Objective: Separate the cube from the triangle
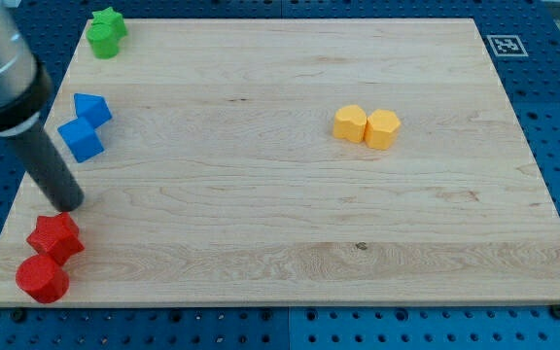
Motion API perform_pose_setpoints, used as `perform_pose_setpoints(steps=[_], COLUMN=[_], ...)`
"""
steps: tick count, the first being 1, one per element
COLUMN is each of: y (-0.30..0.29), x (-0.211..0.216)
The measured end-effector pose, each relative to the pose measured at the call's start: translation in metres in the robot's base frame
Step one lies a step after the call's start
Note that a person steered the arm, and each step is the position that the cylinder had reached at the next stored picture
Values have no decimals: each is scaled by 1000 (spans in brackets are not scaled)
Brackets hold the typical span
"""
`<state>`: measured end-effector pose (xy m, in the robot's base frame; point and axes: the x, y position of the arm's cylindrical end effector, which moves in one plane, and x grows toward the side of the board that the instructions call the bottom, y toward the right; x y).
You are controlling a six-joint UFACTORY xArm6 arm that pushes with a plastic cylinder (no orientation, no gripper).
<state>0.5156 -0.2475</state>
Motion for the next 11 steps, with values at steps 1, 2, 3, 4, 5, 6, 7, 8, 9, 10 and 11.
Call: perform_pose_setpoints(steps=[1, 2, 3, 4, 5, 6, 7, 8, 9, 10, 11], y=[-31, -49, -51, -12, 17, 13, -12, -16, -13, -4, 44], x=[-14, -53, -83, -102, -102, -99, -97, -94, -77, -63, -62])
